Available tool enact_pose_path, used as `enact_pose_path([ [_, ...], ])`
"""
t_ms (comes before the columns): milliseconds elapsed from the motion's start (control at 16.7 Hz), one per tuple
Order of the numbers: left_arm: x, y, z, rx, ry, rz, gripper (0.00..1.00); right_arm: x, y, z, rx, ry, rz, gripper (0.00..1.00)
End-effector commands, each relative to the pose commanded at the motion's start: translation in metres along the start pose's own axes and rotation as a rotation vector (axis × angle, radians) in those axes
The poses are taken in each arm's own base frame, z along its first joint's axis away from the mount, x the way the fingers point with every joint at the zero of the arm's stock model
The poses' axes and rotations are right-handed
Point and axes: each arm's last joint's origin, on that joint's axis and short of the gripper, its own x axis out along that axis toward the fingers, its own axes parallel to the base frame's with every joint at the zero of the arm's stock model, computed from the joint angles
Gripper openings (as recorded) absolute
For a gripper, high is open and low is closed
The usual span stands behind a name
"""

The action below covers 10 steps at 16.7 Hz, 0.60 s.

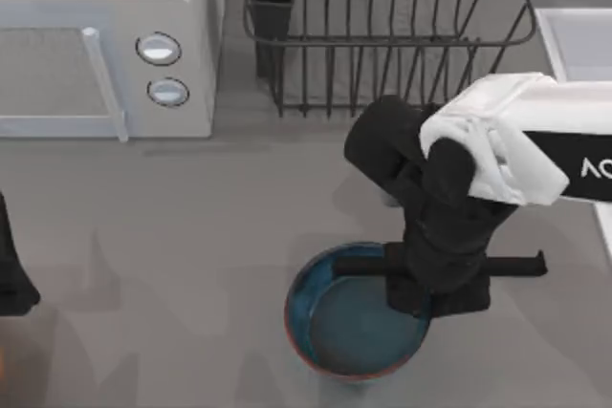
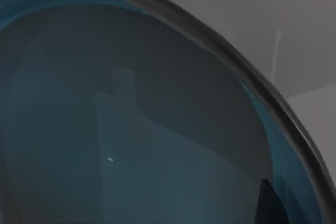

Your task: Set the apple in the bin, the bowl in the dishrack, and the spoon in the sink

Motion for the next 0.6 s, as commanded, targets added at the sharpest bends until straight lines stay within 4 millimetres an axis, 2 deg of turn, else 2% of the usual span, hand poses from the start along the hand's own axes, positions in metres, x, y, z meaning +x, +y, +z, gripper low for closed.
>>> enact_pose_path([
  [420,0.000,0.000,0.000,0.000,0.000,0.000,1.00,-0.071,-0.003,-0.002,0.000,0.020,-0.019,0.00],
  [600,0.000,0.000,0.000,0.000,0.000,0.000,1.00,-0.078,-0.004,-0.003,0.000,0.011,-0.011,0.00],
])
